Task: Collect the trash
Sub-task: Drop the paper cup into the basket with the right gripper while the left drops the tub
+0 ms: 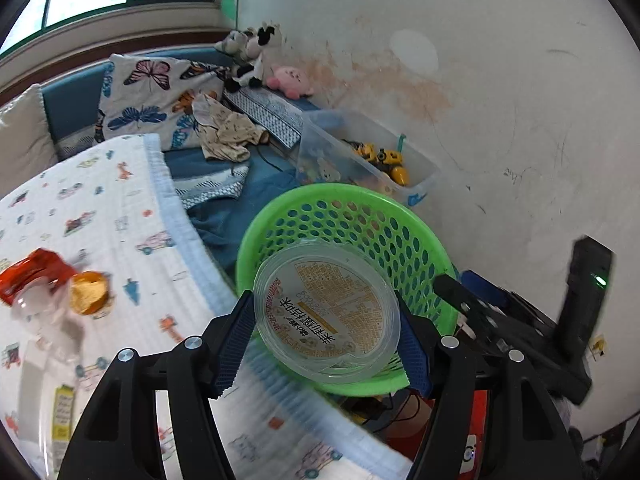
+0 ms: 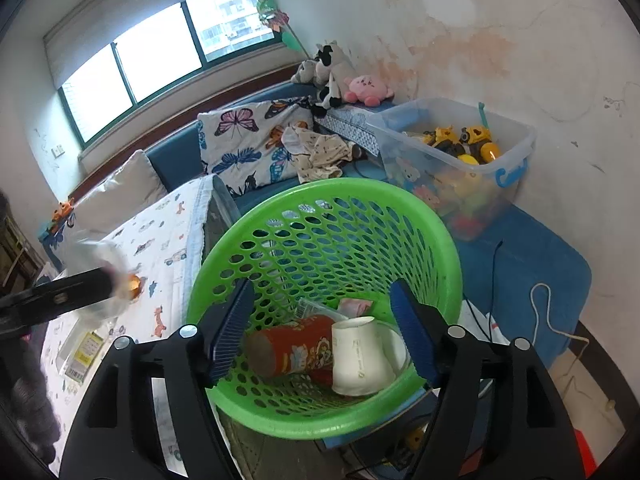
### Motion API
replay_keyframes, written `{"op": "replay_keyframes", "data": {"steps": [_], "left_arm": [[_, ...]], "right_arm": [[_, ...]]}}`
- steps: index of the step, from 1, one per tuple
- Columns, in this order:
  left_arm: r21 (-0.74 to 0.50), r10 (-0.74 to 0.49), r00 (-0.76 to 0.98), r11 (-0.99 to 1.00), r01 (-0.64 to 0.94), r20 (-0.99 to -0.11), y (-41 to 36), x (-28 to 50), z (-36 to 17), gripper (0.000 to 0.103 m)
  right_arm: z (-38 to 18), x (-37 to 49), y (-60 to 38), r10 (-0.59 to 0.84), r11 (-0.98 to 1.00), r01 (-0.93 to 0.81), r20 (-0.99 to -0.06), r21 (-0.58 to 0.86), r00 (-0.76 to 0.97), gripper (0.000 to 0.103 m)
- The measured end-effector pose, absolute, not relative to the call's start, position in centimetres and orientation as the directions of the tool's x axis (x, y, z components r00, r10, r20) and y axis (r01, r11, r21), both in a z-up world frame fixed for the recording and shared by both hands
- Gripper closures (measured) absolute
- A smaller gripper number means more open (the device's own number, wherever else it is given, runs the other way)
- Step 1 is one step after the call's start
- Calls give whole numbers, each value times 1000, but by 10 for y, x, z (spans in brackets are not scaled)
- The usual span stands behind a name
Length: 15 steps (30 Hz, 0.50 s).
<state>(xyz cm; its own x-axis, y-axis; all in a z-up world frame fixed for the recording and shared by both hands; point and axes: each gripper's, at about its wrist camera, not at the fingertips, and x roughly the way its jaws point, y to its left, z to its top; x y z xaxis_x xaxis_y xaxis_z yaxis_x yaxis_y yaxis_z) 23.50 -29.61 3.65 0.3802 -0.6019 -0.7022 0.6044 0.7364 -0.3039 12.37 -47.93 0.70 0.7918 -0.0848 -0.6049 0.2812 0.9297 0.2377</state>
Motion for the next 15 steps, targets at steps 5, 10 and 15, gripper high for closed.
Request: {"op": "replay_keyframes", "data": {"steps": [5,10,15], "left_arm": [[-303,-592,345,731,612,-729,-326,247,26,39],[-304,-588,322,724,619,-742,-348,257,15,39],[-329,-602,297,711,621,-741,-355,261,9,38]], "right_arm": [[13,110,-482,-86,924,285,-587,256,805,30],[15,97,-483,-90,921,289,-578,262,811,30],[16,89,-486,-84,915,291,-573,281,815,30]]}}
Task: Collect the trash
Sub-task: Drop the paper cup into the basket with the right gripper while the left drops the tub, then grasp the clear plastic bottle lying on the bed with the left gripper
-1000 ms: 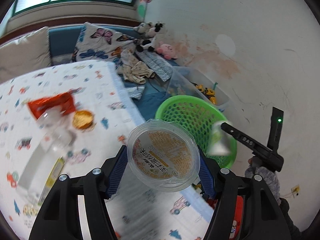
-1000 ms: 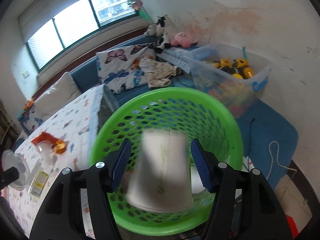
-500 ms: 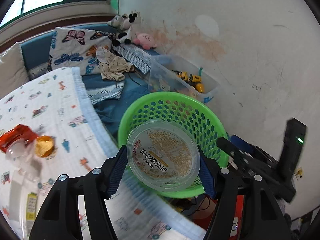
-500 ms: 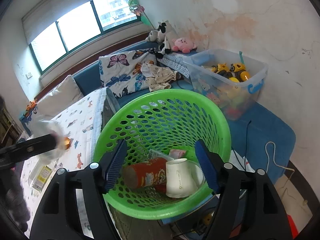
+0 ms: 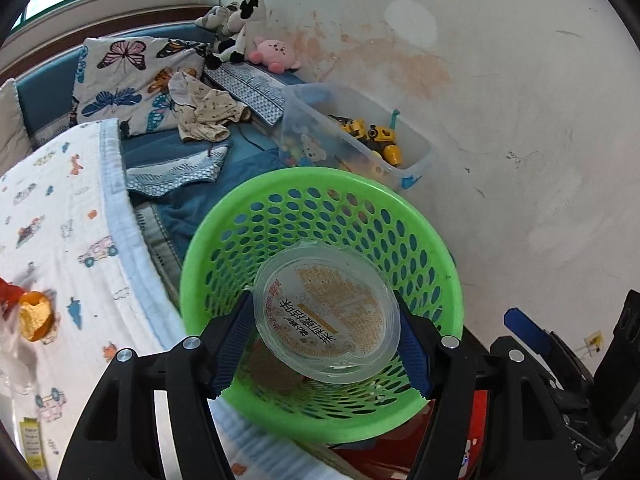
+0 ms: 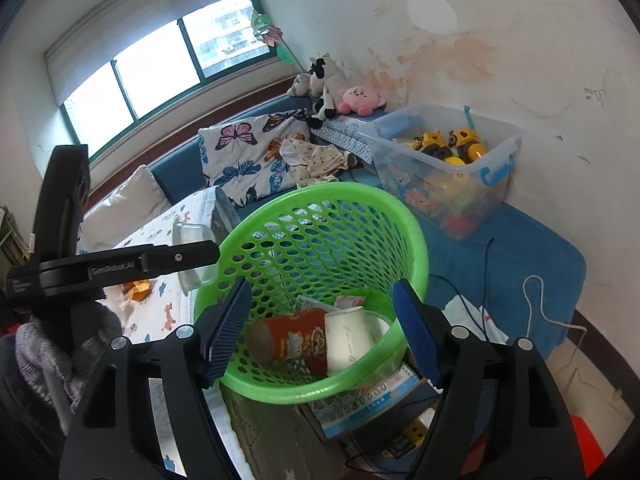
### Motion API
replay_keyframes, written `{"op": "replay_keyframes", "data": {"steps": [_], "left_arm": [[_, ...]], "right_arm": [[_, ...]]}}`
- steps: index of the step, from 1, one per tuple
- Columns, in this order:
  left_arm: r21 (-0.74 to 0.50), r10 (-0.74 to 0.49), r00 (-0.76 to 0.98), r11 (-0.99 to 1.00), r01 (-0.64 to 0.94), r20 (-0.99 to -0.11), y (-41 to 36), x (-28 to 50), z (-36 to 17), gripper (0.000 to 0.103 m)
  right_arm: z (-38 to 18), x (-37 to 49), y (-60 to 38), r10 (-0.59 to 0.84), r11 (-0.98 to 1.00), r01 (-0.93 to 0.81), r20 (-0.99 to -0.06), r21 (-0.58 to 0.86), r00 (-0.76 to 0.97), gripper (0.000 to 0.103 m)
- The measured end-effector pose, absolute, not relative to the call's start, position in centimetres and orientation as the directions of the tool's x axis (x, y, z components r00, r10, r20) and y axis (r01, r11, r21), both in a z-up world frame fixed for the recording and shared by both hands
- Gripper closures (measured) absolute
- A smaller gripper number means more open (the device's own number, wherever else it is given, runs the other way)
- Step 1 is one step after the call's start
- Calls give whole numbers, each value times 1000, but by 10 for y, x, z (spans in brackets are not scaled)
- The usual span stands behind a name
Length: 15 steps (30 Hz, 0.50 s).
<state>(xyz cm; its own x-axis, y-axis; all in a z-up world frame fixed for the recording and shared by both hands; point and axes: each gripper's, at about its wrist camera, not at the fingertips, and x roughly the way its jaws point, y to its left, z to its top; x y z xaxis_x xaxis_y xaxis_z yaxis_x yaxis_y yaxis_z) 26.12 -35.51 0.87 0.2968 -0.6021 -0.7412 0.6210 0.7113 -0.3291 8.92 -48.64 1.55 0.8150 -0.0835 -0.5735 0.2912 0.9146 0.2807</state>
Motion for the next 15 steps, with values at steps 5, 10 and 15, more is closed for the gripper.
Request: {"op": "replay_keyframes", "data": {"steps": [5,10,15], "left_arm": [[-358,-621,283,702,615,-731,-347,262,3,29],[-371,-625,288,707,602,-725,-328,258,3,29],[-349,-606,322,731,587,-728,-294,248,4,29]], "right_arm": [[14,85,-485,-72,911,286,-567,298,821,30],[12,83,-477,-51,913,269,-567,308,822,30],[14,84,-465,-27,918,244,-564,314,825,29]]}}
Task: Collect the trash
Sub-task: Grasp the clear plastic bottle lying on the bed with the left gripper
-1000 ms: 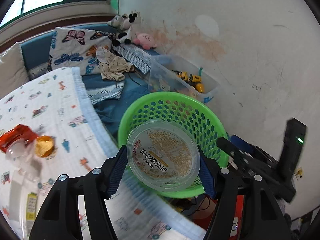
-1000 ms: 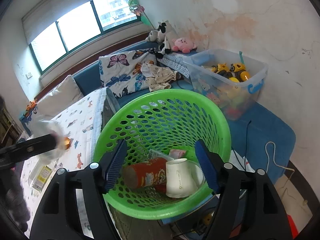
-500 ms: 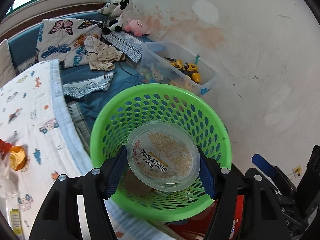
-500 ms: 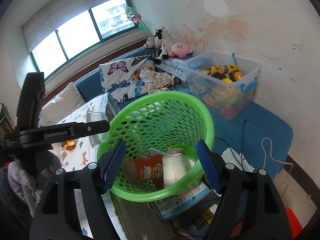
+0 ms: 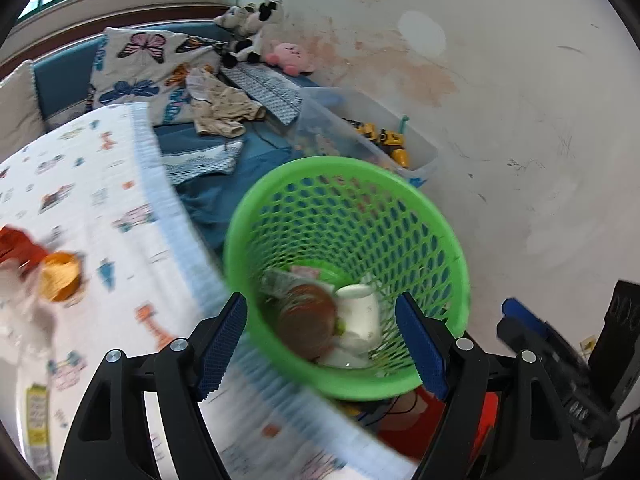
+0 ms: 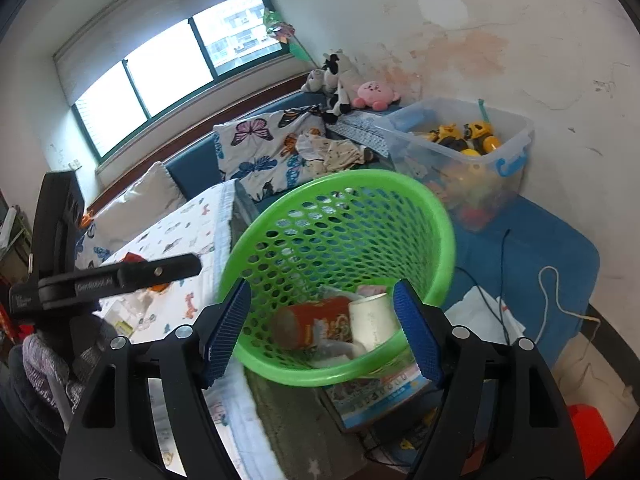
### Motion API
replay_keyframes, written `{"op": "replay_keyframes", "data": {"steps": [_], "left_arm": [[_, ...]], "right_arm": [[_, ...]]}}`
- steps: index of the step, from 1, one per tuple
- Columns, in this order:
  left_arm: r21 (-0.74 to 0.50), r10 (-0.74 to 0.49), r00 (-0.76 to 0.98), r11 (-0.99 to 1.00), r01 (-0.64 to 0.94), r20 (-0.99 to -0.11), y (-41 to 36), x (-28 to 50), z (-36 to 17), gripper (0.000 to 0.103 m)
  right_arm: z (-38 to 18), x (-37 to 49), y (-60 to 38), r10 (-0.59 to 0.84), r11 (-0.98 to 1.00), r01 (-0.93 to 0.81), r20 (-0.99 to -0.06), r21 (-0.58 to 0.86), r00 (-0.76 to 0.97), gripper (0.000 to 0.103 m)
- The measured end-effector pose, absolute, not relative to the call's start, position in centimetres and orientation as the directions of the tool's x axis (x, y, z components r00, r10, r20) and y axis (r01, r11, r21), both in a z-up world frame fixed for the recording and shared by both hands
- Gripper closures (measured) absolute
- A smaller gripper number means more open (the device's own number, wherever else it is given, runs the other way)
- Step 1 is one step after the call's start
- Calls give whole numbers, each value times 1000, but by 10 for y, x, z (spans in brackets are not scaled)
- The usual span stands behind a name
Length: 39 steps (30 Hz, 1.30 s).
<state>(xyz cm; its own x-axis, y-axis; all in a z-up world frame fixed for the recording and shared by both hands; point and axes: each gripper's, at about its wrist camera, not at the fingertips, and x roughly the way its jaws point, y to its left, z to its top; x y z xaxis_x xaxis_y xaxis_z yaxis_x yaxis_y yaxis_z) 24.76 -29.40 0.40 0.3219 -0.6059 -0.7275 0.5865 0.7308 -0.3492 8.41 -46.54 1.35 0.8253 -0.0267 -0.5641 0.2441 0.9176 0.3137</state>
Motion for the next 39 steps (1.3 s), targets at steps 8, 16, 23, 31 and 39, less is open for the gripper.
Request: {"op": "replay_keyframes", "data": {"steps": [8,16,23,31,39], "left_arm": [[-281,-540,416,796,536,-732,-226,233,7,29],[-163,-406,520,878,449,-751,-158,240,7,29],[-99,-300,535,923,371,-790,-101,262,-6,29],[-60,-222,479,942,331,-849,-74,282,-37,29],[13,-165,451,931,365,-877,-87,291,-55,29]], "right_arm": [[19,90,-443,15,929,193,-555,314,831,27],[26,97,-420,56,941,140,-546,310,836,26],[28,106,-397,98,949,89,-549,304,830,26],[27,127,-365,154,957,22,-569,289,808,26],[18,148,-336,202,961,-37,-601,275,773,26]]}}
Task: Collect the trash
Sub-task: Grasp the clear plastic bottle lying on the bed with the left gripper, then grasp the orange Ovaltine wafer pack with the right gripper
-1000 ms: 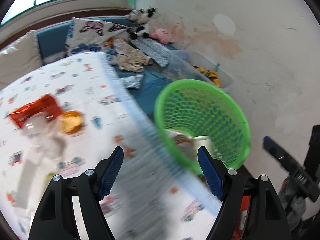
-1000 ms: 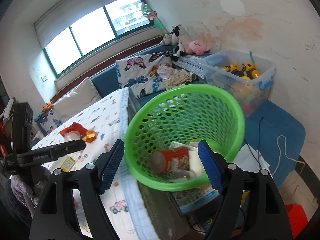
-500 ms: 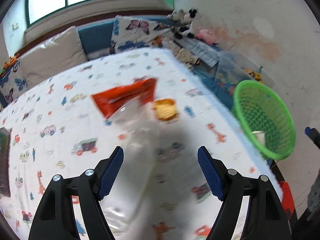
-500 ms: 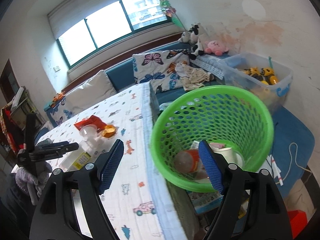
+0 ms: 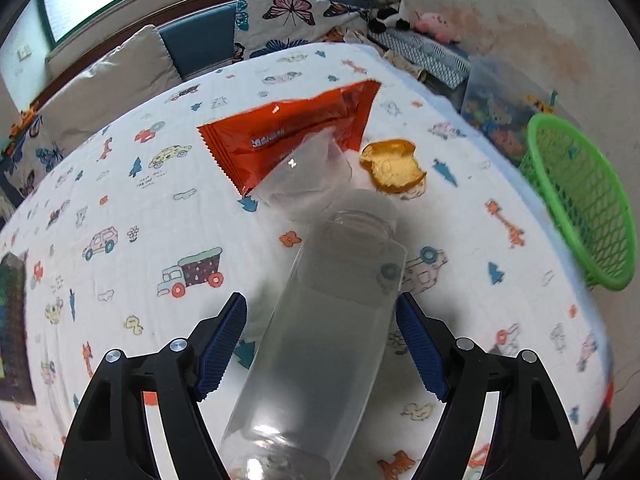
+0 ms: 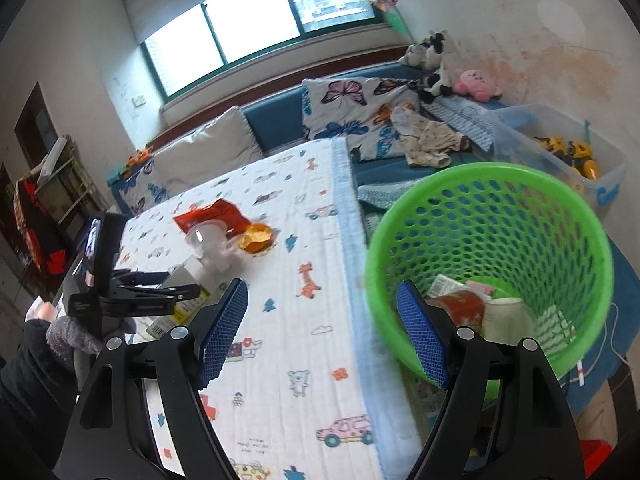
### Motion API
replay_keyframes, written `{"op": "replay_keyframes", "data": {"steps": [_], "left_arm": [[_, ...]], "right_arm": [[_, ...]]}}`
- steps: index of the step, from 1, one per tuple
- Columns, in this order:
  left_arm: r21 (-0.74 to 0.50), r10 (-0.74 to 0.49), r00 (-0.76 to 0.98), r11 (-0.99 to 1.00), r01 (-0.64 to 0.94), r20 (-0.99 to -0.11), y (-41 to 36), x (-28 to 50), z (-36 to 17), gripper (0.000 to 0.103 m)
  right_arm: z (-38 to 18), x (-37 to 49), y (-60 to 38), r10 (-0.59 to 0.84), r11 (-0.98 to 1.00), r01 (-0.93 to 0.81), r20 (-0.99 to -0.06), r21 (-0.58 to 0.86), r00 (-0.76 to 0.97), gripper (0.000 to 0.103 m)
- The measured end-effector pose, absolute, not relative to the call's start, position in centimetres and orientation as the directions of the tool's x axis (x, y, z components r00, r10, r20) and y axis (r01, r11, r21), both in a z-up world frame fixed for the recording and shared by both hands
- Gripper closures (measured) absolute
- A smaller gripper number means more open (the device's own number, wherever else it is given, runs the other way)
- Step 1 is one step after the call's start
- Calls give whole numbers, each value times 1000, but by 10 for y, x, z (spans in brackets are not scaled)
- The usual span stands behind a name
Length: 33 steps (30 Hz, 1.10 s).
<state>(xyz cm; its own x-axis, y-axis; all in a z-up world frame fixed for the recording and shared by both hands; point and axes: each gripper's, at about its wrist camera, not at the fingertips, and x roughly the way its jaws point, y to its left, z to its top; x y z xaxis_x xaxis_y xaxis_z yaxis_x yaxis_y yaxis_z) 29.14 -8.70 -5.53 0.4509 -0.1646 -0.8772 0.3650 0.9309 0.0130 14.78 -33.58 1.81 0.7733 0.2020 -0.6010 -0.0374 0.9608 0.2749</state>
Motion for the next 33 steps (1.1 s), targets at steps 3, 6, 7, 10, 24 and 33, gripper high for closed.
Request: {"op": "replay_keyframes", "data": {"steps": [3,6,7,10,24,33], "left_arm": [[22,-161,449,927,375,-879,-89,292,-57,29],[12,-184,450,917,399,-874,-92,290,-56,42],[18,-183,455,915,403,-871,-93,289,-55,44],[29,-187,473,910,413,-861,-92,284,-55,45],[-98,-285,522,929,357,-804,-40,238,-19,46],[-144,-313,548,933,329,-776,-10,218,-5,46]], "right_arm": [[14,154,-328,215,961,-53,-612,271,761,26],[11,159,-321,227,961,-69,-623,268,749,26],[10,160,-319,230,961,-72,-625,267,746,26],[9,164,-311,240,961,-89,-630,262,738,26],[-5,207,-279,310,947,-161,-670,277,674,26],[-10,229,-254,360,932,-207,-689,299,629,26]]}}
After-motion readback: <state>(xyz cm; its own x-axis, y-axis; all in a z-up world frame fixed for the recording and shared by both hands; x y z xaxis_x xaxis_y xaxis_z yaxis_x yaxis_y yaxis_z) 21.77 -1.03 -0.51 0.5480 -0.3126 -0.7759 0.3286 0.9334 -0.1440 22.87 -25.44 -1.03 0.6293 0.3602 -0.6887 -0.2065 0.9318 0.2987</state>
